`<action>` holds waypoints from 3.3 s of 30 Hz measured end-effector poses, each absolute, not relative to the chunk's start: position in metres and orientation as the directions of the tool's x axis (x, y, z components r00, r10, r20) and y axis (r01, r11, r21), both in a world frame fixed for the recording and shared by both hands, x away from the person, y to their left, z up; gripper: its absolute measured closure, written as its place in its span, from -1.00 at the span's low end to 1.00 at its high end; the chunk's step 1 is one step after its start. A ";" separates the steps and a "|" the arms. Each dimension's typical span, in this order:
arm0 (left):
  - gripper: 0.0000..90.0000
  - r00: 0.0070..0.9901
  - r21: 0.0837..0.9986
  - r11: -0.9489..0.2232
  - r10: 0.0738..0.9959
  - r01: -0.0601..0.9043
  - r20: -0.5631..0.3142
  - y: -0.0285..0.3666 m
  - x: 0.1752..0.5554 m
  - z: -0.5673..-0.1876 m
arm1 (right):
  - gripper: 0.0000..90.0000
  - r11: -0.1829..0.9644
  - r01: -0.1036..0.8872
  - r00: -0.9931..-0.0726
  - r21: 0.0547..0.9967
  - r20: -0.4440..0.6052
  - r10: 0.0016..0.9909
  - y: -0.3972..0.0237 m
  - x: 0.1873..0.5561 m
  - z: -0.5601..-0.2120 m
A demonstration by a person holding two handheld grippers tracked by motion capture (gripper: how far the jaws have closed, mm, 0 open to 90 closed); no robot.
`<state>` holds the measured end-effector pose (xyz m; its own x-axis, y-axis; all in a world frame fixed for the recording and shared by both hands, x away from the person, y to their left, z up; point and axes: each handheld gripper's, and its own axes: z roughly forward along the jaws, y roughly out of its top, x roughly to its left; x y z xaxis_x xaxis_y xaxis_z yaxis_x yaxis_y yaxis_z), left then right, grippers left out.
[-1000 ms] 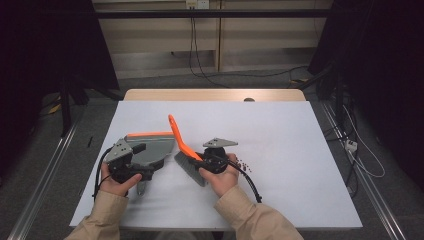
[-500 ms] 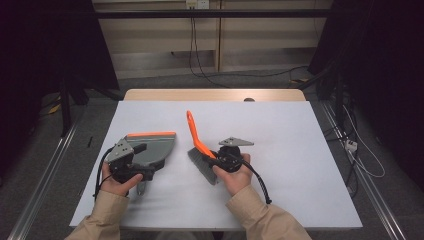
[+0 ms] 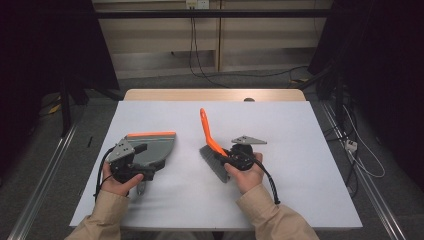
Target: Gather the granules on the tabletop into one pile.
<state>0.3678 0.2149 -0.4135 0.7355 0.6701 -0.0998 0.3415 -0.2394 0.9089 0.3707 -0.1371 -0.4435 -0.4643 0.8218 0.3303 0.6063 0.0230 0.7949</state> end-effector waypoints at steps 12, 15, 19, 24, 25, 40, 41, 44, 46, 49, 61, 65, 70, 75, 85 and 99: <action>-0.83 0.740 0.908 -0.251 0.667 0.336 -0.089 0.213 0.368 -0.414 | 0.57 0.017 0.607 -0.448 0.794 0.325 0.833 -0.150 0.369 -0.443; -0.83 0.740 0.908 -0.252 0.667 0.335 -0.088 0.213 0.368 -0.414 | 0.57 0.017 0.605 -0.447 0.796 0.321 0.835 -0.154 0.369 -0.443; -0.83 0.741 0.907 -0.251 0.665 0.337 -0.091 0.213 0.368 -0.414 | 0.57 0.017 0.604 -0.442 0.797 0.317 0.839 -0.157 0.368 -0.443; -0.83 0.740 0.908 -0.247 0.666 0.337 -0.094 0.213 0.368 -0.414 | 0.57 0.021 0.603 -0.442 0.798 0.311 0.841 -0.160 0.368 -0.442; -0.83 0.740 0.909 -0.247 0.666 0.337 -0.093 0.213 0.368 -0.414 | 0.57 0.024 0.602 -0.440 0.798 0.306 0.844 -0.161 0.368 -0.442; -0.83 0.745 0.906 -0.257 0.661 0.336 -0.089 0.211 0.367 -0.414 | 0.57 0.001 0.604 -0.416 0.797 0.314 0.853 -0.174 0.368 -0.442; -0.83 0.746 0.906 -0.257 0.660 0.335 -0.089 0.211 0.367 -0.414 | 0.57 -0.001 0.603 -0.417 0.798 0.317 0.852 -0.174 0.368 -0.442; -0.83 0.744 0.906 -0.253 0.662 0.338 -0.093 0.211 0.367 -0.414 | 0.58 -0.008 0.599 -0.426 0.801 0.327 0.844 -0.172 0.368 -0.441; -0.83 0.744 0.906 -0.255 0.661 0.338 -0.091 0.211 0.368 -0.414 | 0.58 -0.011 0.592 -0.431 0.806 0.328 0.841 -0.171 0.369 -0.441; -0.83 0.744 0.906 -0.253 0.661 0.339 -0.094 0.211 0.368 -0.415 | 0.58 -0.032 0.597 -0.436 0.801 0.359 0.825 -0.169 0.371 -0.439; -0.83 0.742 0.905 -0.252 0.664 0.343 -0.096 0.212 0.368 -0.415 | 0.58 -0.070 0.559 -0.445 0.826 0.370 0.815 -0.172 0.382 -0.417; -0.83 0.743 0.905 -0.253 0.662 0.341 -0.095 0.211 0.368 -0.415 | 0.58 -0.049 0.575 -0.469 0.817 0.378 0.798 -0.160 0.380 -0.423; -0.83 0.741 0.905 -0.254 0.665 0.342 -0.094 0.212 0.368 -0.415 | 0.58 -0.007 0.598 -0.476 0.801 0.362 0.802 -0.145 0.383 -0.434; -0.83 0.740 0.905 -0.252 0.666 0.342 -0.094 0.213 0.368 -0.415 | 0.58 -0.022 0.625 -0.440 0.781 0.375 0.816 -0.154 0.385 -0.443; -0.83 0.740 0.904 -0.256 0.666 0.342 -0.092 0.212 0.368 -0.415 | 0.58 -0.045 0.613 -0.406 0.789 0.364 0.838 -0.173 0.377 -0.444; -0.83 0.742 0.903 -0.261 0.664 0.341 -0.088 0.210 0.368 -0.415 | 0.58 -0.062 0.607 -0.388 0.792 0.364 0.847 -0.185 0.372 -0.444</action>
